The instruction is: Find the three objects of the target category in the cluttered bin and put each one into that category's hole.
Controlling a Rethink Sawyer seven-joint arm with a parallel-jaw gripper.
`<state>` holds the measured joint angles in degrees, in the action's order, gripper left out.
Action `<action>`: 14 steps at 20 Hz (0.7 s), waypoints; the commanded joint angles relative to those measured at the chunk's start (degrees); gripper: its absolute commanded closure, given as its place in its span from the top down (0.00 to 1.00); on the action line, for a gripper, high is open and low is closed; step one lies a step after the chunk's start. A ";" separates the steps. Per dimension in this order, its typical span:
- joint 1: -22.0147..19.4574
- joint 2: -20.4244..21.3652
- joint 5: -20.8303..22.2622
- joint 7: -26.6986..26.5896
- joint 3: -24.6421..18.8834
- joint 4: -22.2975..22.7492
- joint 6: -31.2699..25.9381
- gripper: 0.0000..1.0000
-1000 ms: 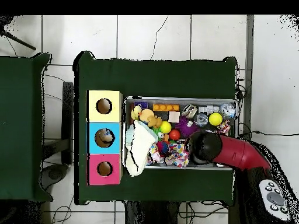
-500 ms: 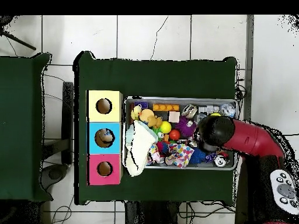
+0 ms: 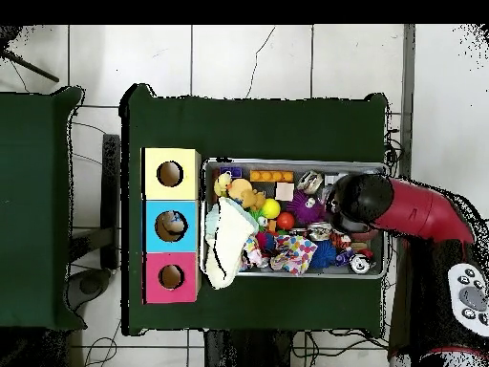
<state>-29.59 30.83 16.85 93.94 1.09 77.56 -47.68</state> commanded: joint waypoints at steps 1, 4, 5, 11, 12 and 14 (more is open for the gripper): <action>0.53 -5.77 -1.25 -0.23 -5.73 -4.80 -5.39 1.00; 1.53 -6.31 -1.29 0.28 -5.40 -6.23 -6.70 1.00; 1.84 -6.51 -1.34 0.48 -5.27 -6.65 -7.05 1.00; 2.85 -8.78 -2.12 1.81 -5.16 -8.45 -6.92 1.00; 2.74 -9.04 -2.36 2.07 -5.28 -7.98 -5.98 1.00; 2.29 -9.48 -2.89 2.05 -5.67 -7.00 -4.10 1.00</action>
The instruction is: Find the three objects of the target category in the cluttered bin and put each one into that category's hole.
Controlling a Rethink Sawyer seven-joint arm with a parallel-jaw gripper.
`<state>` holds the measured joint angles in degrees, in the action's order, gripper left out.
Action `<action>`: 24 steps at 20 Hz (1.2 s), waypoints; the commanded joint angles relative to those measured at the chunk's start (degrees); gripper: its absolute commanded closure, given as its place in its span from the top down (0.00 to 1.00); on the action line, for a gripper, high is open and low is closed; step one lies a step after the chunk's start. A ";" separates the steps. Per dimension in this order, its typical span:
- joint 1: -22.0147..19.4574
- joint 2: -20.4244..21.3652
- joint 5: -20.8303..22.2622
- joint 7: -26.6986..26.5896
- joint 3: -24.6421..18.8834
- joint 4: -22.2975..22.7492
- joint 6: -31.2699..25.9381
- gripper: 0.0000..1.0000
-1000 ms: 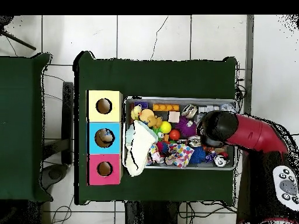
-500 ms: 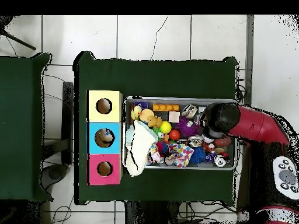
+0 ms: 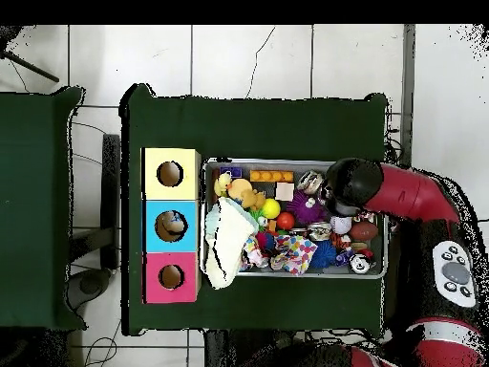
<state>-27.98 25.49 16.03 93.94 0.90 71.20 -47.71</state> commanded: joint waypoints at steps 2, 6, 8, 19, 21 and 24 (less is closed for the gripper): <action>0.36 -4.17 -2.39 1.76 -5.61 0.26 -2.94 1.00; -0.35 -4.86 -2.92 1.14 -6.30 0.95 -0.85 1.00; -0.36 -5.21 -3.08 1.00 -6.50 0.65 -0.98 1.00; -1.31 -7.02 -2.50 -0.20 -7.30 -1.12 -0.27 1.00; -1.73 -7.48 -2.27 -0.81 -7.57 -2.05 -0.12 1.00; -1.91 -8.29 -2.01 -1.72 -7.91 -4.21 -1.25 1.00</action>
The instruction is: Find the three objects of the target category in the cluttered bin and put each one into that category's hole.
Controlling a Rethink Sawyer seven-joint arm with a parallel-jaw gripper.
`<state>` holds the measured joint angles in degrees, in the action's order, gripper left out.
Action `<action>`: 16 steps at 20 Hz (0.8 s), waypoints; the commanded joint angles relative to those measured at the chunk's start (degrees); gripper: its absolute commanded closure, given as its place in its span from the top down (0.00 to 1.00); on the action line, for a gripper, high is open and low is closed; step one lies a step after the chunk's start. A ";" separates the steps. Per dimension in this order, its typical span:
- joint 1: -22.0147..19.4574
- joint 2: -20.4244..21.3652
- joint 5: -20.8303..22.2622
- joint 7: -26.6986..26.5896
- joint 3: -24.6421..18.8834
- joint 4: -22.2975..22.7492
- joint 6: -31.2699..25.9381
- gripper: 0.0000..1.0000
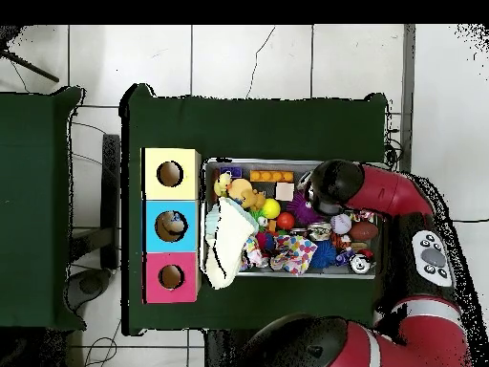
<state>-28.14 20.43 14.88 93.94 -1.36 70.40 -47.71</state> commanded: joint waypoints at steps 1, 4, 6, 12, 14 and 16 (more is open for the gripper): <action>-1.64 -3.45 -0.75 -1.90 -5.62 -4.25 -1.94 1.00; -1.10 -4.22 -0.53 -2.41 -5.48 -7.32 -4.77 1.00; -0.69 -4.94 -0.39 -2.91 -5.39 -9.67 -7.00 1.00; -0.32 -5.58 0.58 -4.76 -5.27 -13.82 -11.43 1.00; -0.64 -5.86 0.86 -5.60 -5.59 -14.56 -12.00 1.00; -0.94 -5.81 1.03 -6.04 -5.72 -14.43 -11.91 1.00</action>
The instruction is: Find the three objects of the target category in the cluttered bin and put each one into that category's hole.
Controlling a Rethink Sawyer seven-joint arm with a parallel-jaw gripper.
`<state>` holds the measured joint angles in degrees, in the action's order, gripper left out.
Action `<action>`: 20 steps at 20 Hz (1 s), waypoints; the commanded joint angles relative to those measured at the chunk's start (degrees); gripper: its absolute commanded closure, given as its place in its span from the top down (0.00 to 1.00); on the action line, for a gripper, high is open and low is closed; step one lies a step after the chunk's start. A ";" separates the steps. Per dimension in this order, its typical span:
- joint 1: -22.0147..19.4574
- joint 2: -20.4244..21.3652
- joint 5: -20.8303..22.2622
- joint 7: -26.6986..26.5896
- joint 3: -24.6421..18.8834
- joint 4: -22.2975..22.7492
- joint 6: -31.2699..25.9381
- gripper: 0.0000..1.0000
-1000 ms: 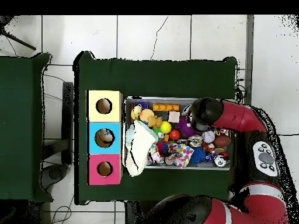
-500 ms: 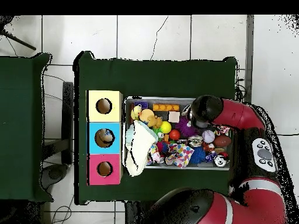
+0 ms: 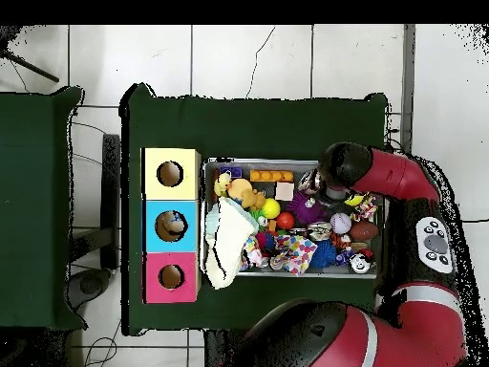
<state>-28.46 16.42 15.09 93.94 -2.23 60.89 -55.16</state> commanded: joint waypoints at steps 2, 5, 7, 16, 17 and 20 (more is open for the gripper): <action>-1.02 -1.73 0.78 -6.03 -5.05 -3.86 -3.26 1.00; -1.60 -1.38 0.92 -6.13 -5.20 -1.87 -1.19 1.00; -1.91 -0.86 1.14 -6.42 -5.23 -0.61 0.00 1.00; -2.83 -0.04 2.43 -5.85 -5.37 4.13 5.52 1.00; -3.09 -0.06 2.43 -5.36 -5.46 5.07 6.74 1.00; -3.51 0.68 2.45 -4.08 -5.29 7.69 9.01 1.00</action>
<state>-30.62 16.46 15.57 93.94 -2.89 59.52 -52.89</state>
